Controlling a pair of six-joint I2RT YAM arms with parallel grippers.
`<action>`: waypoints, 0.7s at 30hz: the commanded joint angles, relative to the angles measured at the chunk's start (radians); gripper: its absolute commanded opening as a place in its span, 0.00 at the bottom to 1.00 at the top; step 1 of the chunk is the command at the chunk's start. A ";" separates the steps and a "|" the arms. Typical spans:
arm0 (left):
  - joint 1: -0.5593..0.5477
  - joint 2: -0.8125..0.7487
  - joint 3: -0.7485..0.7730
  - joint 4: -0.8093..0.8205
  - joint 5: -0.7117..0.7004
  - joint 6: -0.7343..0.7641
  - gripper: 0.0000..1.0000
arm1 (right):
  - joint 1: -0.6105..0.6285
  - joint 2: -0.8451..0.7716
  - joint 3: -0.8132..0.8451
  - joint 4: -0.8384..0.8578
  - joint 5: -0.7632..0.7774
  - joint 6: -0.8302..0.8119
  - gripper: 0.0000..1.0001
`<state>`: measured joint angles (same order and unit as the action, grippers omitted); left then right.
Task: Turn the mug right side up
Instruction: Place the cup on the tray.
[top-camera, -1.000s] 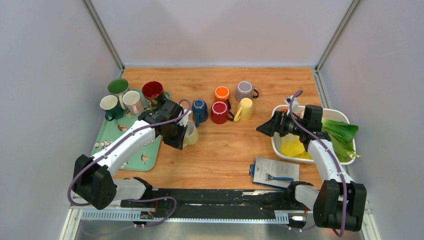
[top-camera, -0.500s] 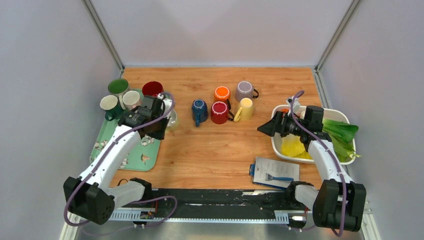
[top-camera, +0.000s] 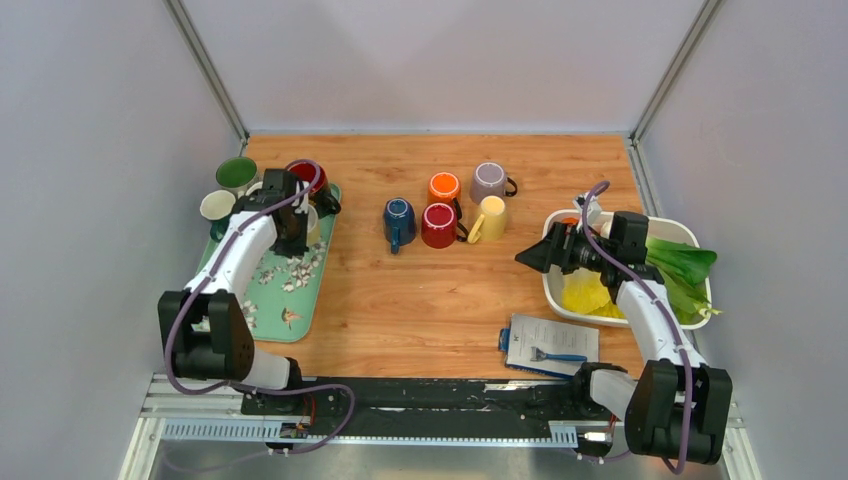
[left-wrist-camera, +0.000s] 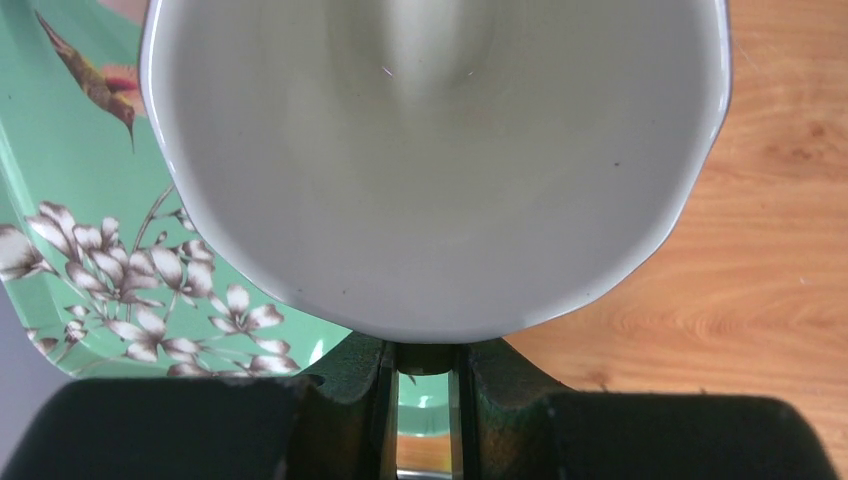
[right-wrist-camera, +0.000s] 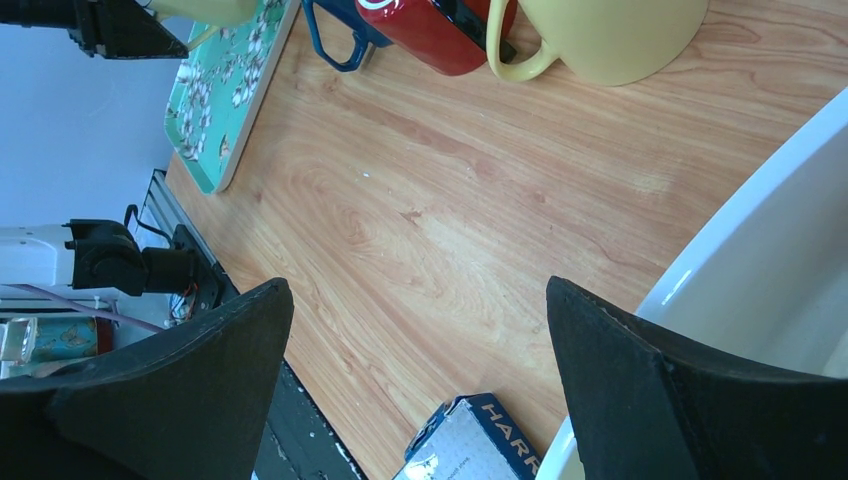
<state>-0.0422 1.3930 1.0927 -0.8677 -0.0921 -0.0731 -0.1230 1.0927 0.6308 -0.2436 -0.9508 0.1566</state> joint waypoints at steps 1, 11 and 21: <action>0.010 0.048 0.069 0.161 -0.039 -0.020 0.00 | -0.014 -0.028 0.004 0.009 0.002 0.008 1.00; 0.014 0.154 0.079 0.245 -0.039 -0.013 0.00 | -0.025 -0.024 0.006 0.007 0.002 0.008 1.00; 0.024 0.180 0.082 0.222 0.018 -0.020 0.28 | -0.029 -0.013 0.009 0.007 0.003 0.003 1.00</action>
<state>-0.0277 1.5864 1.1225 -0.6991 -0.1009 -0.0769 -0.1455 1.0885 0.6308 -0.2440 -0.9501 0.1562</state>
